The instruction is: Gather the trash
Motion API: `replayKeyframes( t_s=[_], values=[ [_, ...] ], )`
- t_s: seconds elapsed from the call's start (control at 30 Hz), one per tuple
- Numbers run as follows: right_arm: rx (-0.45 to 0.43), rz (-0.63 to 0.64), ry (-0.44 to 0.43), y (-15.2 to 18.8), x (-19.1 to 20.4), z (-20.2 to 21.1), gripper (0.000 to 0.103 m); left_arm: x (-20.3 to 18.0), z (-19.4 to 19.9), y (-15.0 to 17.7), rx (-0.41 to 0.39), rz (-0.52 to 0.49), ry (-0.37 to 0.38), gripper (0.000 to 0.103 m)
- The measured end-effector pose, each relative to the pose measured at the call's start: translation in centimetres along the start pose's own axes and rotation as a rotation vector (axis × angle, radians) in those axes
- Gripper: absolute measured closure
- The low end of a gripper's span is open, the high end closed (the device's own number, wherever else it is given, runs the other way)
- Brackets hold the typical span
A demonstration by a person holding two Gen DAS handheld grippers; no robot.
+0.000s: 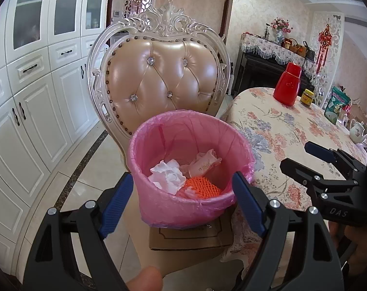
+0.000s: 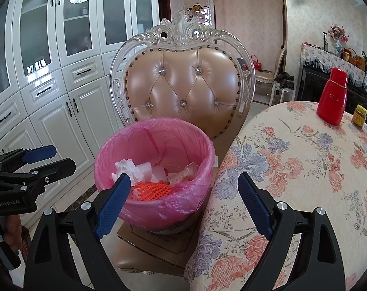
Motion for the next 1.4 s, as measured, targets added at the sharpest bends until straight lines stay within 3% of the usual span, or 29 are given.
replayKeyframes(
  t_s=[1.1, 1.4],
  values=[
    [0.010, -0.003, 0.000, 0.51, -0.37, -0.37, 0.018, -0.76, 0.05, -0.16, -0.016, -0.020, -0.004, 0.021],
    [0.012, -0.007, 0.004, 0.50, -0.53, -0.28, 0.018, -0.69, -0.51, -0.27, 0.015, 0.009, -0.001, 0.021]
  ],
)
Point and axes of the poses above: each gripper's, at about its wrist camera, not at the fingertips, and z roughly against the way its jaws point, x to its left, y to its underside, the point moved 2 cm from there along -z, roughly the way its jaws point, and after that the axes turned 12 degrees about -z, right-handed, at the moved point
